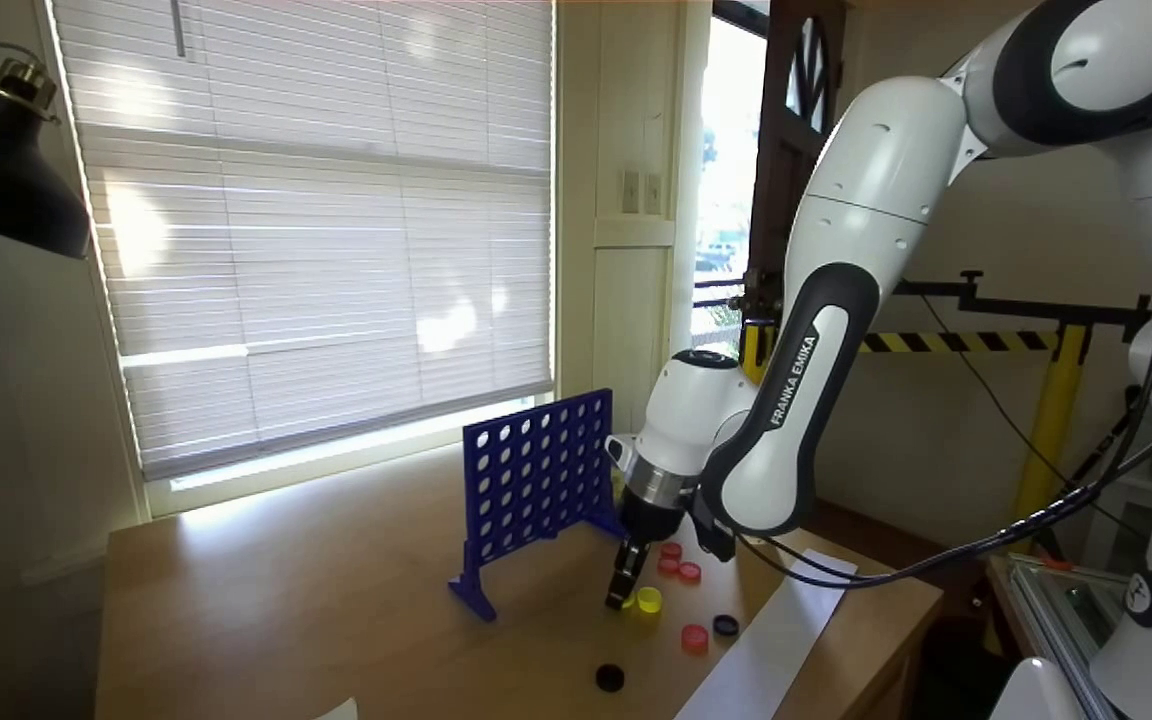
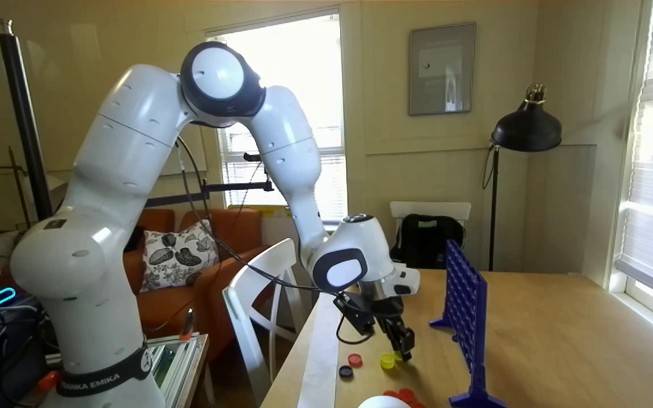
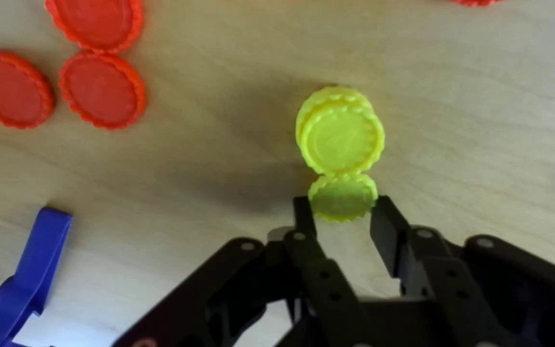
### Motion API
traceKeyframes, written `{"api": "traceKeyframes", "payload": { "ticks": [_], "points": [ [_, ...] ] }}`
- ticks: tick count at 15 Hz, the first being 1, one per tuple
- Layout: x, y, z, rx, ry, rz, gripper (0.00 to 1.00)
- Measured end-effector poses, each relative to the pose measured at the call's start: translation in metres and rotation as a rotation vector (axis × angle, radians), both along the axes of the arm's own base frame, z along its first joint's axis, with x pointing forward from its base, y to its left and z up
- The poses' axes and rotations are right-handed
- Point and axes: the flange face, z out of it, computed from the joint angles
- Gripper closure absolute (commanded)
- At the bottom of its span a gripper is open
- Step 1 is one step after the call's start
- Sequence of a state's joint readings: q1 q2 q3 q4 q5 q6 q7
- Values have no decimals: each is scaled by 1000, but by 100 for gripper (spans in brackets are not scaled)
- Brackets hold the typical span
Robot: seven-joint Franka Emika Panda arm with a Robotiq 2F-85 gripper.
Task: Put one yellow disc on the two yellow discs
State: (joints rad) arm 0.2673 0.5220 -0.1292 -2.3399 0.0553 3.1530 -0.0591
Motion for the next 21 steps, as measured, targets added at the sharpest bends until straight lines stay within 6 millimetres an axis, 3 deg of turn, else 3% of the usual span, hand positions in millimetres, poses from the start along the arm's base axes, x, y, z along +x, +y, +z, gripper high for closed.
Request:
{"api": "traceKeyframes", "payload": {
  "ticks": [10, 21],
  "points": [
    [-9, 0, 22, 9, -67, 14, 90],
    [-45, -6, 48, 24, -62, 5, 90]
  ]
}}
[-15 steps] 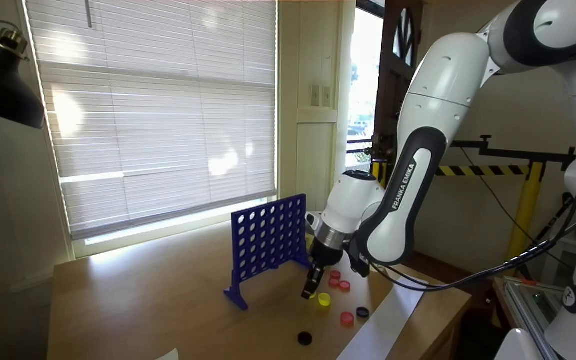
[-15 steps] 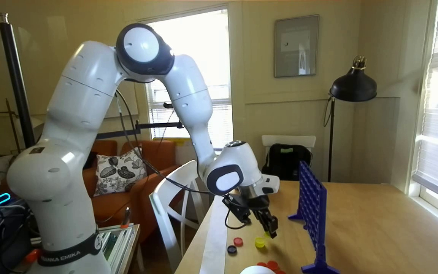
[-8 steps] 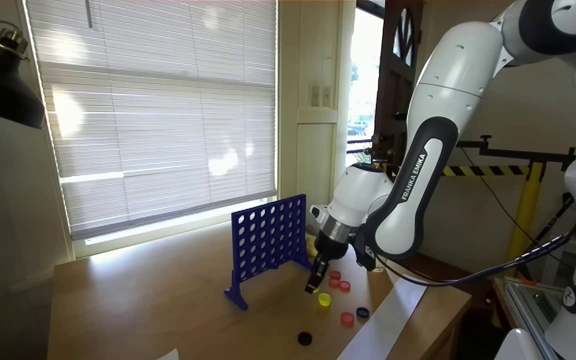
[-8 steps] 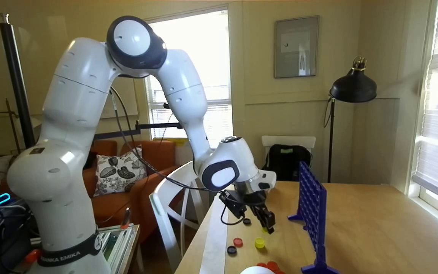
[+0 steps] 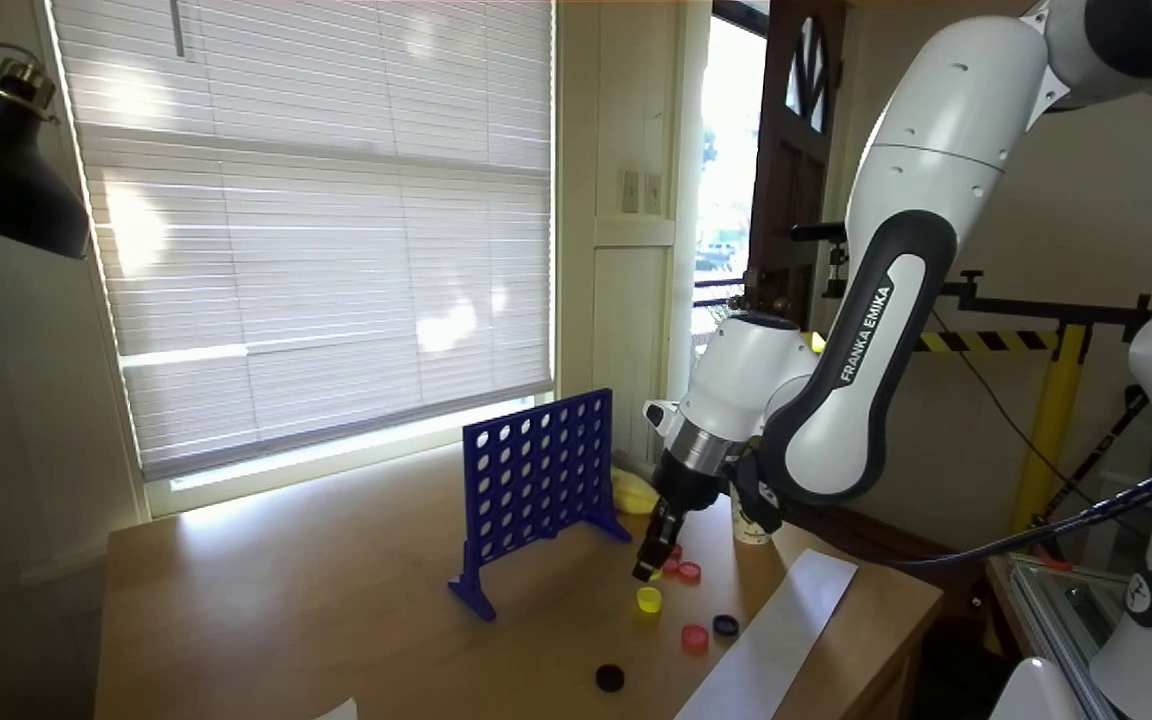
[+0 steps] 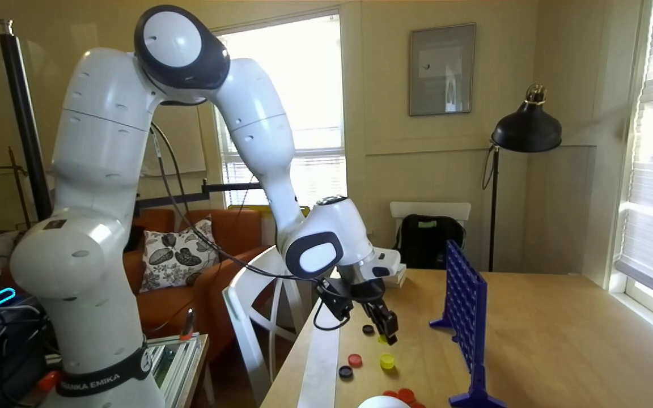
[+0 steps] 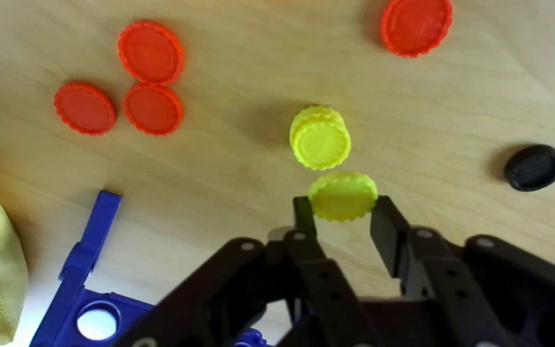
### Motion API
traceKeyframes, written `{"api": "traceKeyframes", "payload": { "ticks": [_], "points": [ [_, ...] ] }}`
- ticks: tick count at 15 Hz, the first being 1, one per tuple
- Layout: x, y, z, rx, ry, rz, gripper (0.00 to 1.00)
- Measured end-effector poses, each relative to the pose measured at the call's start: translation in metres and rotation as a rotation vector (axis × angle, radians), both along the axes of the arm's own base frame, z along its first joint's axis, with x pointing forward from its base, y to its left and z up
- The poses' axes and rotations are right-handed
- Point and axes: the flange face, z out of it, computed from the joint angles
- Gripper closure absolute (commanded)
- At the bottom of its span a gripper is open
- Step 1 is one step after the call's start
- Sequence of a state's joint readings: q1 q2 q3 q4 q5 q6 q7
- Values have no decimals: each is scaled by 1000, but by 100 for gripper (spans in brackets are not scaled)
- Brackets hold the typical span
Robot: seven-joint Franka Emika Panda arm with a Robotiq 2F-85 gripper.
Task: Put one yellow disc on the two yellow discs
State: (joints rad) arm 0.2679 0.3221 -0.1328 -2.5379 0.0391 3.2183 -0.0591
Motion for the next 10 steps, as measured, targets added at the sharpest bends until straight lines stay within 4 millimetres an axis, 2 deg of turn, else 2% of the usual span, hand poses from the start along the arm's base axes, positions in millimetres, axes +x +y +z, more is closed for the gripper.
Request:
{"api": "traceKeyframes", "payload": {
  "ticks": [10],
  "points": [
    [-15, -12, -3, 8, -16, -22, 90]
  ]
}}
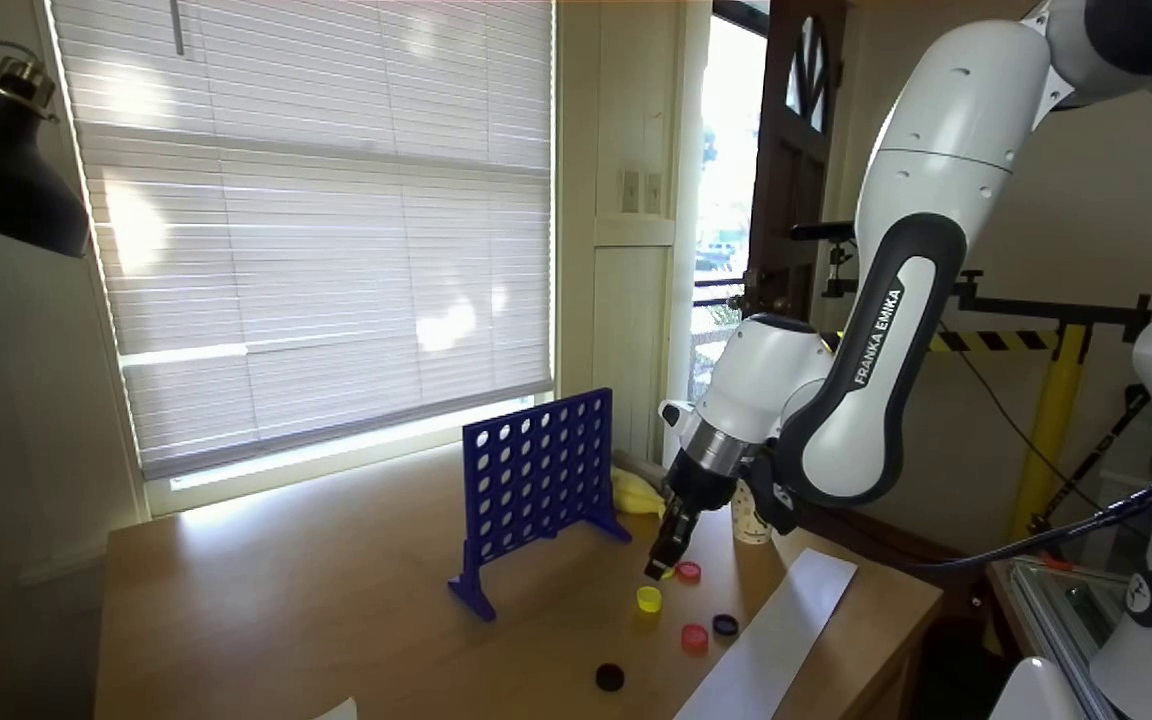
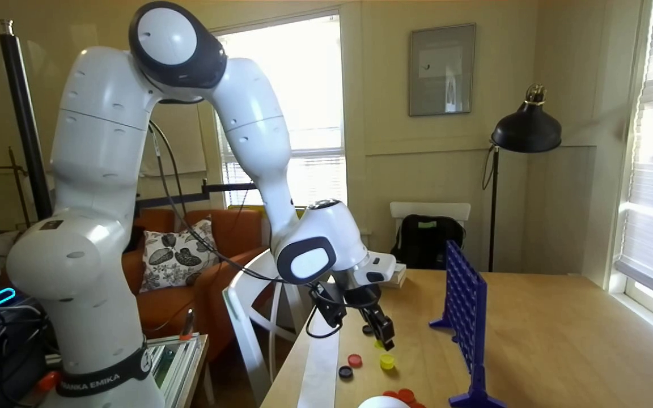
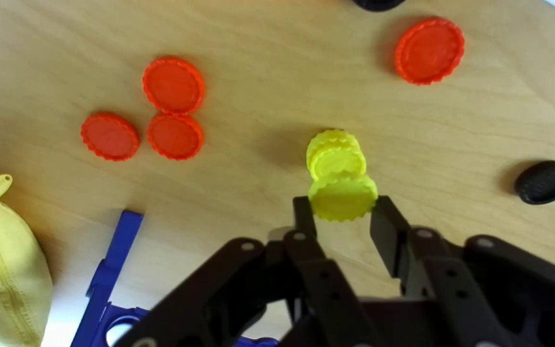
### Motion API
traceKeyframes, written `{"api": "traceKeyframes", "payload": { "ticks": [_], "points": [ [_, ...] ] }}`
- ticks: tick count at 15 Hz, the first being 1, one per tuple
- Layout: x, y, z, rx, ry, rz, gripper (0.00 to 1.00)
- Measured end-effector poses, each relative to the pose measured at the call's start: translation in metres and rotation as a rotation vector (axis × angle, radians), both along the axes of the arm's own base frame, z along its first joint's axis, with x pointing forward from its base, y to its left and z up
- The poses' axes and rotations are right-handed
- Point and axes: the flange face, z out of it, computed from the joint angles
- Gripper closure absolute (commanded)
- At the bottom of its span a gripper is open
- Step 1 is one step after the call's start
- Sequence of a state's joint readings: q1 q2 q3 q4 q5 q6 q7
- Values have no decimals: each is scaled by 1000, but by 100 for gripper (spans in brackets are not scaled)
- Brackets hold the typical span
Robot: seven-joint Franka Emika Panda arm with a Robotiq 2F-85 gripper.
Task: Put one yellow disc on the two yellow discs
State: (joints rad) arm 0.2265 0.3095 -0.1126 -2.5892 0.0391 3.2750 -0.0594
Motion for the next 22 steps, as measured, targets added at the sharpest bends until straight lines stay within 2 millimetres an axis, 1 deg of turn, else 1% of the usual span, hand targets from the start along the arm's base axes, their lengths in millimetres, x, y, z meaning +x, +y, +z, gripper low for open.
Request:
{"api": "traceKeyframes", "payload": {
  "ticks": [6, 16, 22],
  "points": [
    [-1, 1, -3, 16, -9, -3, 90],
    [-5, -7, -19, 22, 11, -17, 90],
    [-5, -6, -26, 30, -13, -14, 90]
  ]
}}
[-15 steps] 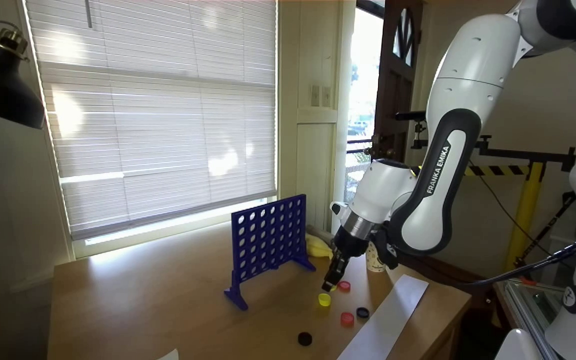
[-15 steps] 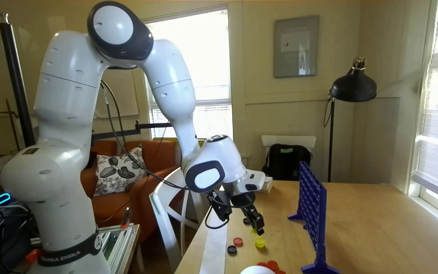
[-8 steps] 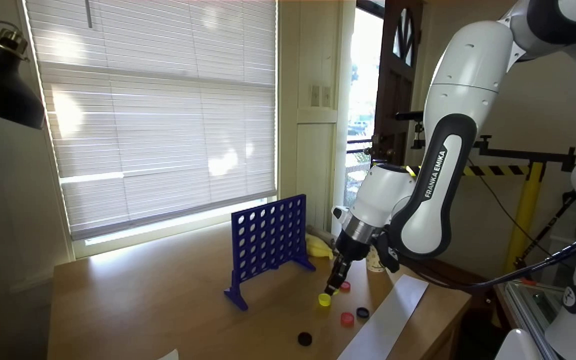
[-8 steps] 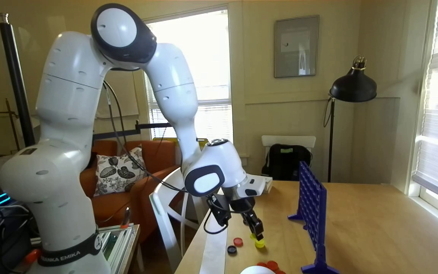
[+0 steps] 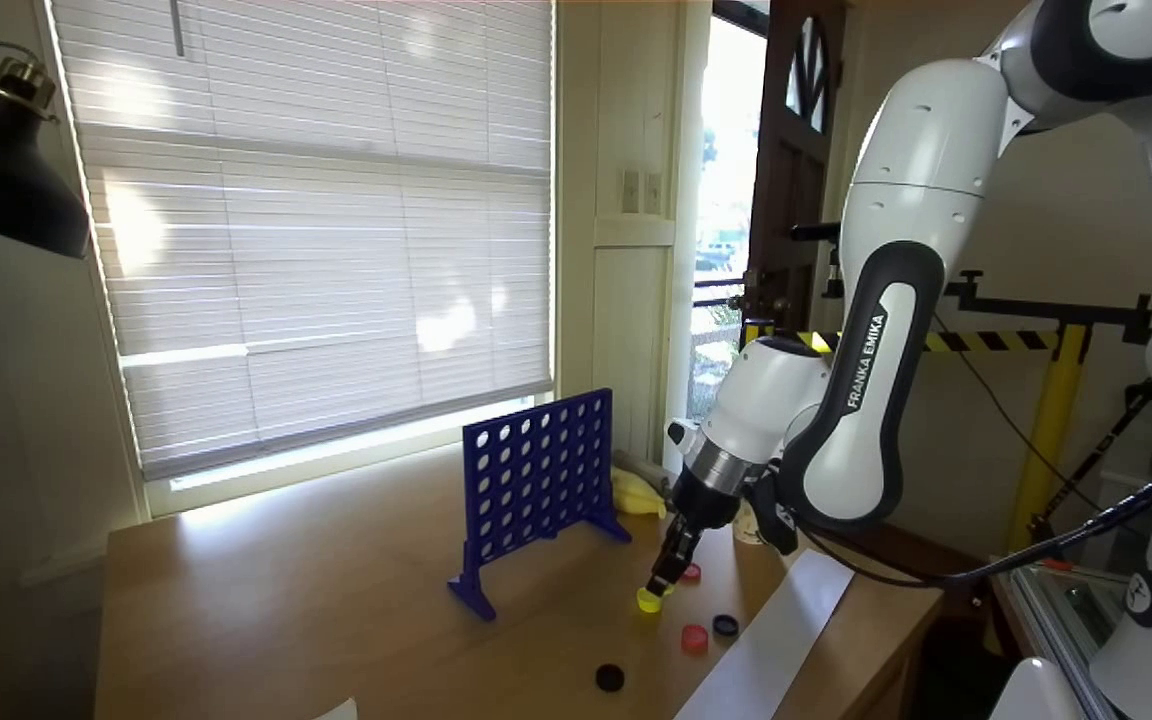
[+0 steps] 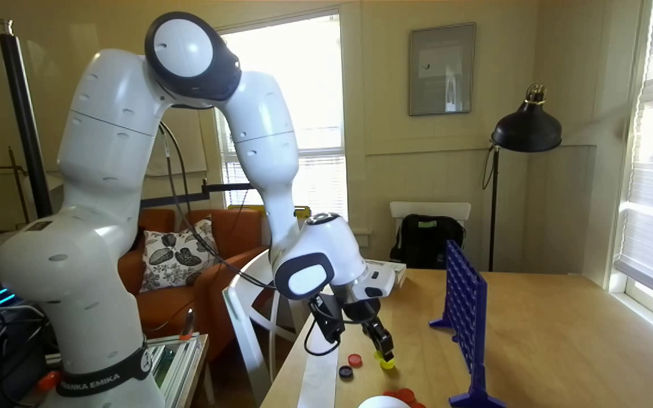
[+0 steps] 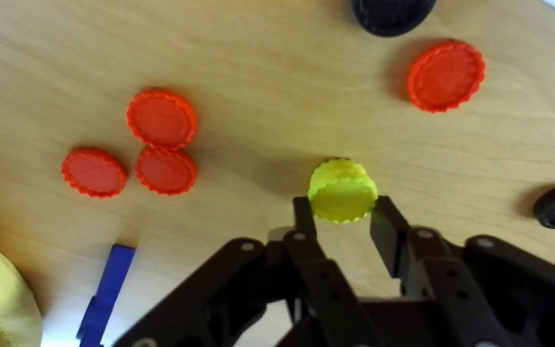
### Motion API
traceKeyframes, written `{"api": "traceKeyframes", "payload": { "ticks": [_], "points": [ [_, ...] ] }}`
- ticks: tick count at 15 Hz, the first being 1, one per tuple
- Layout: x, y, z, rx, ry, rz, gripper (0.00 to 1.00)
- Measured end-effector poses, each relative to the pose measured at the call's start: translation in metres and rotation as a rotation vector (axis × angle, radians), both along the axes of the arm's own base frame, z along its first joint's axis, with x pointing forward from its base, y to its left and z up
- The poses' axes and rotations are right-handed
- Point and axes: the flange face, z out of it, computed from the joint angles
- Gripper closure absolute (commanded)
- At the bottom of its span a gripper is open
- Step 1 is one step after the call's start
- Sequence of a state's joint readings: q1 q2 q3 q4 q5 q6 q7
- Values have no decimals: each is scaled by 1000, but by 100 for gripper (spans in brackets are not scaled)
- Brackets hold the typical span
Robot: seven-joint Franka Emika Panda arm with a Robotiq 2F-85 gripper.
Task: Put one yellow disc on the two yellow discs
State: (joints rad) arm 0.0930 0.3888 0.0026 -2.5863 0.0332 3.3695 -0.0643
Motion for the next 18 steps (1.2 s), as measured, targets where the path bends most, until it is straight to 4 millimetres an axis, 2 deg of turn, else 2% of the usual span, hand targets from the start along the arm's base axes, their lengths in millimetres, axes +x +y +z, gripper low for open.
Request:
{"api": "traceKeyframes", "payload": {
  "ticks": [18],
  "points": [
    [10, 5, -9, 4, -36, 21, 90]
  ]
}}
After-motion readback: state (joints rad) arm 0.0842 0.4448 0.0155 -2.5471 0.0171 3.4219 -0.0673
